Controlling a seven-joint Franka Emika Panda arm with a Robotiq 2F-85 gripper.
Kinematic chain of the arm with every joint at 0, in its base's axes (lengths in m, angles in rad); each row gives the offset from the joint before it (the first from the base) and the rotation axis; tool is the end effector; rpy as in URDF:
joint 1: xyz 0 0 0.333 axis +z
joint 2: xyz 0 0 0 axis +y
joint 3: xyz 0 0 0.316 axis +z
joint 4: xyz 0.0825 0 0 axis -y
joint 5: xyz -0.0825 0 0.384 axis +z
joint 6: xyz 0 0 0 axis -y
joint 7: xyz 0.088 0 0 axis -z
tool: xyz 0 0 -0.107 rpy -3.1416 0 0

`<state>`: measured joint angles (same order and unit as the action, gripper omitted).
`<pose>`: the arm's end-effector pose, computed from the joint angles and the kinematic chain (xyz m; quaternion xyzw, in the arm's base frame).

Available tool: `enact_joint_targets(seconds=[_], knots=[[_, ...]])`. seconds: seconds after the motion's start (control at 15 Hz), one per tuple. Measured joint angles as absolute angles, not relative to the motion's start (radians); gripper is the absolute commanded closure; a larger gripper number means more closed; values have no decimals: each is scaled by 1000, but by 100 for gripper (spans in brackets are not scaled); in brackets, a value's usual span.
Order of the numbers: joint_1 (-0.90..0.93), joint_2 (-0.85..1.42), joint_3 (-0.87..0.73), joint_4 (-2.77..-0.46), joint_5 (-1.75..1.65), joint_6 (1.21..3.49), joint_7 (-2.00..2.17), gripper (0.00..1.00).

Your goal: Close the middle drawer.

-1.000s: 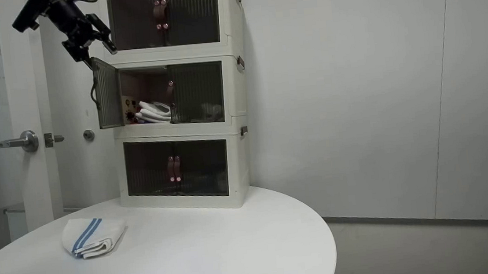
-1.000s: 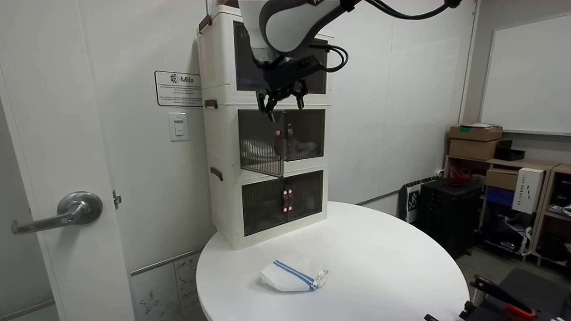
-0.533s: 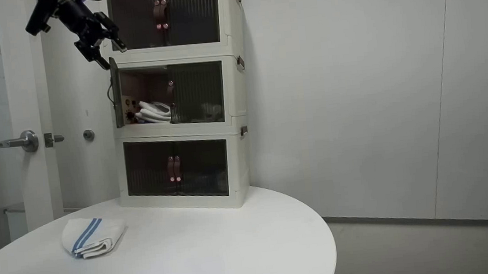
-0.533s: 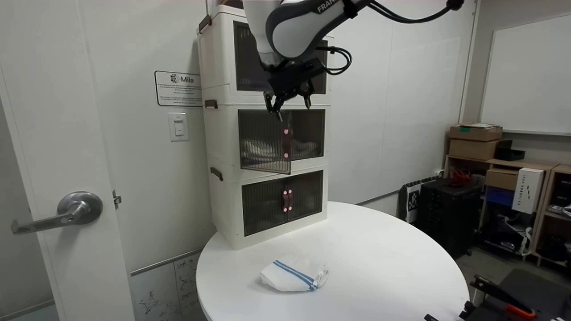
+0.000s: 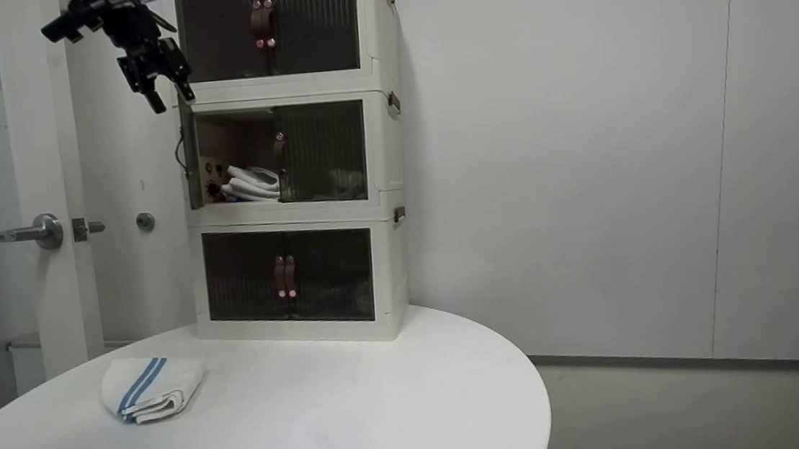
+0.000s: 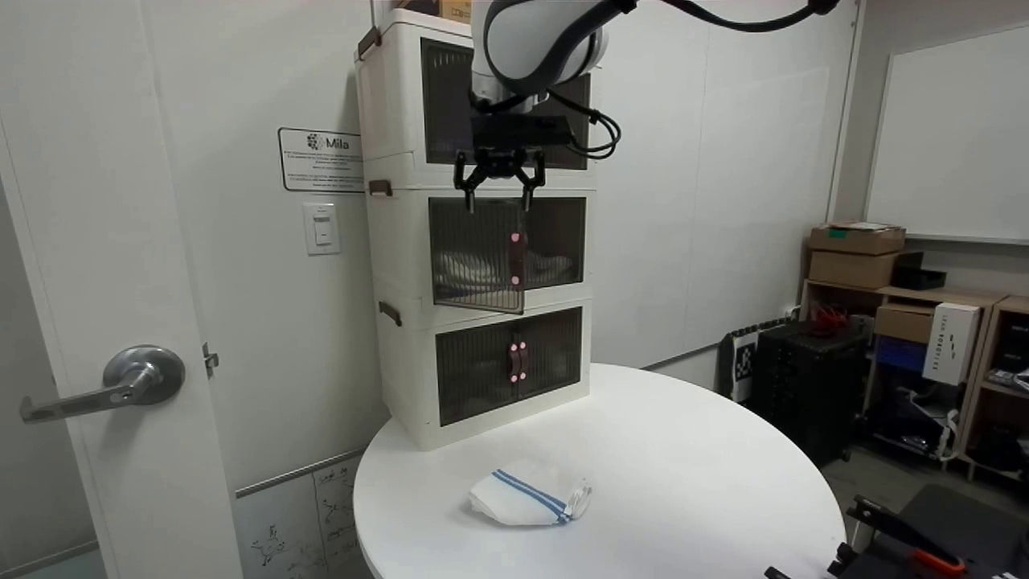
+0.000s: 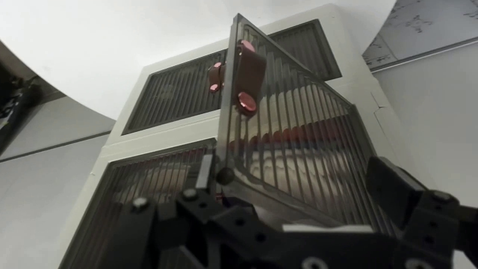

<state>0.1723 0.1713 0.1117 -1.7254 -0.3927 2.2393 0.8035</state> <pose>0.6233 0.1655 0.5169 0.9588 -0.1611 0.2282 0.0519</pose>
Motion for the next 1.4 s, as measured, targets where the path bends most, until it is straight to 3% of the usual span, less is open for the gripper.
enact_joint_targets(seconds=[0.53,1.13,1.4], knots=[[155,166,106,-1724,-218,2230,741,0],[202,154,79,-1655,-567,1789,920,0],[212,154,105,-1650,-572,1902,890,0]])
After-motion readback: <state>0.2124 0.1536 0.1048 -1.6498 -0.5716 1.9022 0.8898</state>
